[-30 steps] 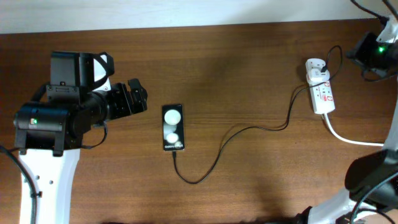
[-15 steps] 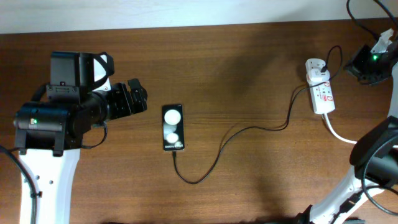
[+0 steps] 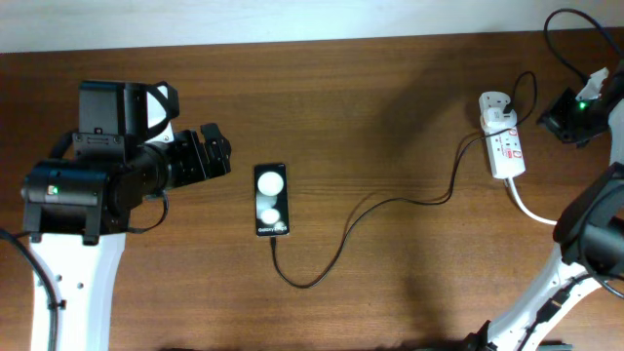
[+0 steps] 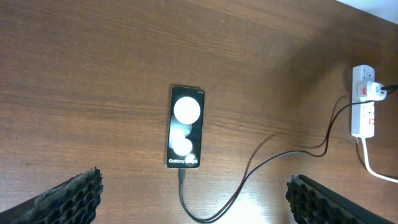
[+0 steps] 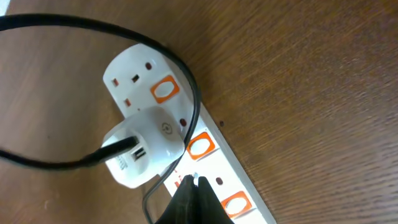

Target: Plug charger to phone and switch on socket

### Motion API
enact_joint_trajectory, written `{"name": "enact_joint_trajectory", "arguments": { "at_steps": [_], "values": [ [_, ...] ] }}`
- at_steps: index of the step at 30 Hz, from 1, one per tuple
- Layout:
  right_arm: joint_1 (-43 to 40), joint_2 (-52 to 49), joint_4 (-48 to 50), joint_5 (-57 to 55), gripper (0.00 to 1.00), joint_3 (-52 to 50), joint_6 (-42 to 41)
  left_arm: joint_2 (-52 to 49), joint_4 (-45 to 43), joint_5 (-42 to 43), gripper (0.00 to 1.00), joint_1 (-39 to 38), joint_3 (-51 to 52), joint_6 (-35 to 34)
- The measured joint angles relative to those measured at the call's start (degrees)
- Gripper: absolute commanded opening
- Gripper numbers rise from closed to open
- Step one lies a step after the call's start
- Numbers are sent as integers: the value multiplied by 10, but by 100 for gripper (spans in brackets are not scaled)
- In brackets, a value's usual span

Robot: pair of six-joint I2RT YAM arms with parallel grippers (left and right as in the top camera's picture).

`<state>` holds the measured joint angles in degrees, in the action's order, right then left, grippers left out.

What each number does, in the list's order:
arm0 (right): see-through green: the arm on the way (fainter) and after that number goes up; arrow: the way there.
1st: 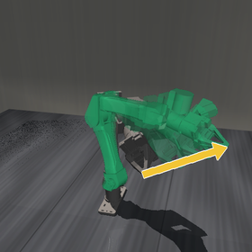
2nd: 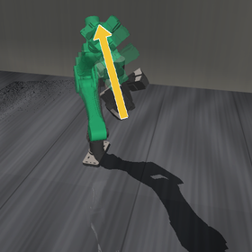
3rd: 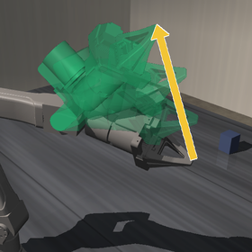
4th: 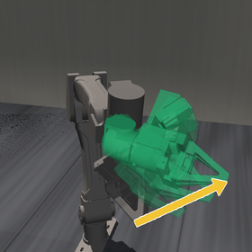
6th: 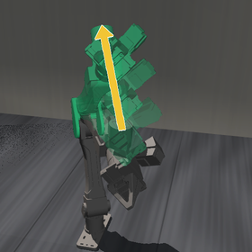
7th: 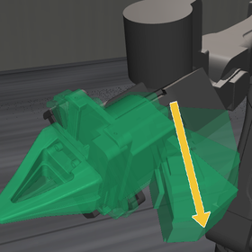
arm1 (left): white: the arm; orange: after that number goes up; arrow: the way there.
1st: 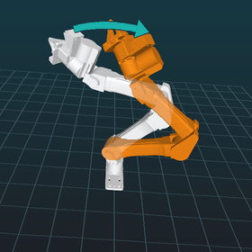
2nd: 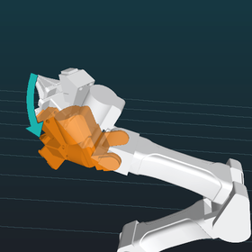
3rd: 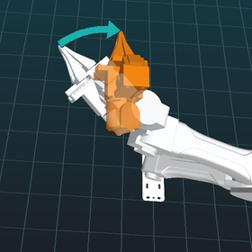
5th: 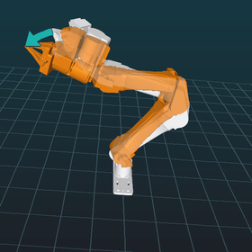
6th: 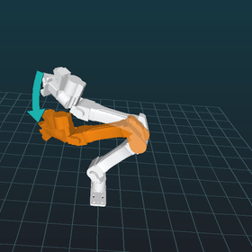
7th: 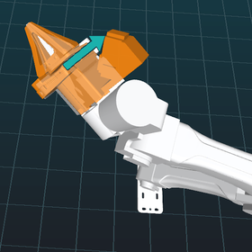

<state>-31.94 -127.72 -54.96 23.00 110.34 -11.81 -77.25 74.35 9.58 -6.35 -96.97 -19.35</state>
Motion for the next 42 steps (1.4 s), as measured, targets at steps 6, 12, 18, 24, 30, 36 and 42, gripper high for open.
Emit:
{"name": "enact_joint_trajectory", "arguments": {
  "at_steps": [6,12,18,24,30,36,42],
  "values": [
    [2,-26,5,4,4,-2,-17,0,0,0,99,0,0,0],
    [27,-40,18,4,4,-7,-18,0,0,0,99,0,0,0],
    [32,-48,23,-12,4,-7,-37,0,0,0,99,0,0,0],
    [32,-66,35,-21,4,-7,-47,0,0,0,99,0,0,0],
    [33,-66,42,-21,4,-7,-48,0,0,0,99,0,0,0],
    [39,-66,45,-26,4,-7,-47,0,0,0,99,0,0,0],
    [39,-66,58,-27,4,-15,-48,0,0,0,99,0,0,0]
  ]
}}
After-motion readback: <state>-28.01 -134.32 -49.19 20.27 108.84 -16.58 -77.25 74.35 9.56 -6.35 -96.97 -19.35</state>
